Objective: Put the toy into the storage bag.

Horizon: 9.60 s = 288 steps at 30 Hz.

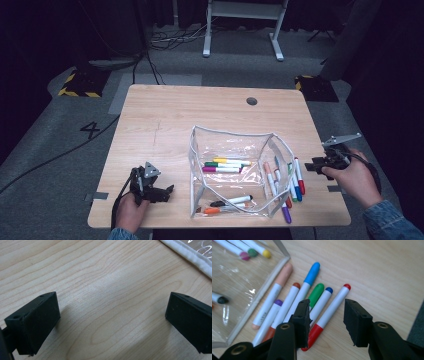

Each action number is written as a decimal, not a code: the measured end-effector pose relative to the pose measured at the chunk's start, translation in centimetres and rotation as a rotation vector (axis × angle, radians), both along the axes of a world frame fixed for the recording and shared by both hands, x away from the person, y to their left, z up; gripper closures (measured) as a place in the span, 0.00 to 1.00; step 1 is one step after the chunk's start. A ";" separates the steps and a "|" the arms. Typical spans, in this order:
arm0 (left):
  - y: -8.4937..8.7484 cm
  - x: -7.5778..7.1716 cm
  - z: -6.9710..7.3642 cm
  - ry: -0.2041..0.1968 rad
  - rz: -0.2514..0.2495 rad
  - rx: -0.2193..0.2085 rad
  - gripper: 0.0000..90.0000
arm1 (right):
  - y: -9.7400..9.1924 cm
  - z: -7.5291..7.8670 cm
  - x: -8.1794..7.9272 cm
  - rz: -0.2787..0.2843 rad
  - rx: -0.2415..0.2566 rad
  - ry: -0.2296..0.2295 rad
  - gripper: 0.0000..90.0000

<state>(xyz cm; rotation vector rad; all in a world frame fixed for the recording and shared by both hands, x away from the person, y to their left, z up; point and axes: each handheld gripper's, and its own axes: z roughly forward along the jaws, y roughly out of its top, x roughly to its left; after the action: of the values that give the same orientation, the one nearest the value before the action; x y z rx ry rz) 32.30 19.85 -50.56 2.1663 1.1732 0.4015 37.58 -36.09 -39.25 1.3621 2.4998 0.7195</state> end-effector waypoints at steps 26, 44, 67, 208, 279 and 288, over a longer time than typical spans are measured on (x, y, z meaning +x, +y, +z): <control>0.0 0.0 0.0 0.000 0.000 0.000 0.00 | -1.3 -7.3 1.8 -0.117 -0.102 0.109 0.82; 0.0 0.0 0.0 0.000 0.000 0.000 0.00 | -1.2 -1.1 0.1 -0.081 0.030 0.013 0.85; 0.0 0.0 0.0 0.001 -0.001 0.001 0.00 | 3.7 10.5 -4.5 0.144 0.122 -0.150 0.85; 0.0 -0.1 0.0 0.001 -0.005 0.002 0.00 | 1.0 -2.0 0.2 0.067 -0.004 0.064 0.60; 0.0 -0.1 0.0 0.002 -0.004 0.002 0.00 | 2.4 9.9 -4.8 0.140 0.168 -0.110 0.85; 0.0 0.0 0.0 0.002 -0.005 0.004 0.00 | 7.1 12.0 -5.1 0.283 0.149 -0.112 0.85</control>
<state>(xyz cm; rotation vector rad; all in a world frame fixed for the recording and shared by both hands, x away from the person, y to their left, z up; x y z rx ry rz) 32.30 19.84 -50.53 2.1739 1.1687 0.3996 32.50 -28.99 -27.26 0.9863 2.6203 1.0267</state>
